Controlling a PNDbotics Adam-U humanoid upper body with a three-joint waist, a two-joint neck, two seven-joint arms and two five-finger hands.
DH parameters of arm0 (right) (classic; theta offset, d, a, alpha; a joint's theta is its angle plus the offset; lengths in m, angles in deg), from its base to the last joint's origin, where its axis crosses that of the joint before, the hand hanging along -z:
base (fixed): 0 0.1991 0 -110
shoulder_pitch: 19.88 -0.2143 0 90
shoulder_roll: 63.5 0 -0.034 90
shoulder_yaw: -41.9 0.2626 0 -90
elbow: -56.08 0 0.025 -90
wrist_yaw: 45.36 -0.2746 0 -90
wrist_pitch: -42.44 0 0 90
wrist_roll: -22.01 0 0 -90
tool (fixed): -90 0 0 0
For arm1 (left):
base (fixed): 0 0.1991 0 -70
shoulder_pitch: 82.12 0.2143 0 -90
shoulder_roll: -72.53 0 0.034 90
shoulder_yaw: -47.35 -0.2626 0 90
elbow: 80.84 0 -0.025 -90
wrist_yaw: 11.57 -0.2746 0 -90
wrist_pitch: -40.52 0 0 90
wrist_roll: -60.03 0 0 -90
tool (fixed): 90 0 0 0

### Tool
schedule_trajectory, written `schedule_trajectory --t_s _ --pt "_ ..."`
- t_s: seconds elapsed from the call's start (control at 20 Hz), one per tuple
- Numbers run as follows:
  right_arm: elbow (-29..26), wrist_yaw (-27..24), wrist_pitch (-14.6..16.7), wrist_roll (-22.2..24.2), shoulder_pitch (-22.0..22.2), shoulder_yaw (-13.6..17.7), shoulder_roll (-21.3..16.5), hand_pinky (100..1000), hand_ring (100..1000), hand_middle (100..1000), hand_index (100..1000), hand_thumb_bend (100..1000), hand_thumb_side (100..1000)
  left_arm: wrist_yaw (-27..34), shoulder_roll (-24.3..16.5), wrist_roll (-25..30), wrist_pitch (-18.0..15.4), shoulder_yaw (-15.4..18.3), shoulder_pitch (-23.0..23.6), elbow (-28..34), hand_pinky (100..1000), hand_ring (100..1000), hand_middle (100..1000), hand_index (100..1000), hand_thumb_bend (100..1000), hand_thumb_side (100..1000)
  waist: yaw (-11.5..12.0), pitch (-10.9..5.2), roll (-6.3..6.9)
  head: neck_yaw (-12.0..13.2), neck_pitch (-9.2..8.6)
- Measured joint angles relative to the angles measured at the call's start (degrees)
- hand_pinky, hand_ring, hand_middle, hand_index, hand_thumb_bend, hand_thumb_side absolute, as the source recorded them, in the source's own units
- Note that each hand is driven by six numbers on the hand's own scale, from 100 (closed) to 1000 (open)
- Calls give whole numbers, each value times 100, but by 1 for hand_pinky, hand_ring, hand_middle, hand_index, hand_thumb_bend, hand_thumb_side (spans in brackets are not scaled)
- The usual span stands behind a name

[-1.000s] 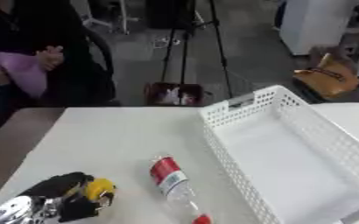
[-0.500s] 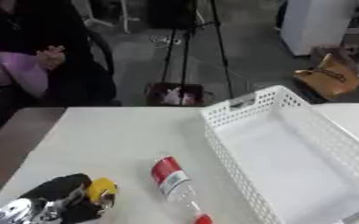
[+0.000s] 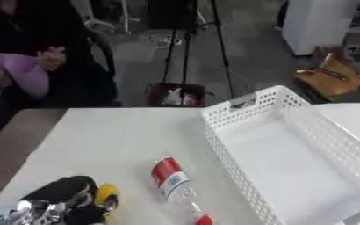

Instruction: Pick up objects on the table and place them in the box.

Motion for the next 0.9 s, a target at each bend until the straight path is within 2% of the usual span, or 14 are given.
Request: schedule_trajectory --t_s 0.05,0.1,0.2,0.25,0.3,0.35,0.4,0.45,0.5,0.55,0.9 --pt "0 0 0 0 -8 0 0 653 472 612 664 100 561 -19 0 0 0 0 0 -2 839 859 784 656 100 933 -1 0 0 -1 0" --pt "0 -1 0 0 -11 0 0 653 472 612 664 100 561 -55 -1 1 -1 -2 0 -15 828 849 771 652 100 898 -3 0 2 -1 -1" --pt "0 -3 0 0 -12 0 0 653 472 612 664 100 561 -161 -1 5 -5 -2 -7 -26 828 849 771 652 100 898 -9 0 10 -5 -1" --pt "0 -4 1 1 -13 0 0 652 472 612 664 100 562 -222 -1 12 -12 -2 -12 -36 802 830 747 645 100 789 -11 0 14 -7 -2" --pt "0 -7 1 1 -13 0 0 652 472 612 664 100 562 -294 -2 23 -23 -2 -22 -52 801 829 745 647 100 771 -12 0 17 -10 -2" --pt "0 -10 2 2 -14 0 0 652 472 612 664 100 563 -374 -2 35 -35 -2 -37 -62 794 822 735 645 100 691 -12 0 18 -12 -2" --pt "0 -13 2 2 -14 0 0 652 472 612 664 100 564 -460 -3 52 -52 -2 -50 -77 793 821 733 644 100 677 -12 0 18 -13 -2" --pt "0 -18 3 3 -14 0 0 651 472 612 664 100 564 -549 -7 72 -72 -2 -56 -91 786 814 723 634 100 626 -12 0 19 -13 -2" --pt "0 -22 3 3 -14 0 0 651 472 612 664 100 564 -630 -16 95 -95 -2 -59 -94 784 812 720 629 100 626 -12 0 19 -13 -2" --pt "0 -24 3 3 -14 0 0 651 472 612 664 100 564 -714 -20 119 -119 -2 -61 -98 776 804 707 612 100 586 -12 0 19 -13 -2" --pt "0 -30 12 12 -14 3 0 651 472 613 664 100 561 -1181 -22 255 -255 -1 -93 -79 757 779 673 587 100 562 -17 0 15 -15 -2"
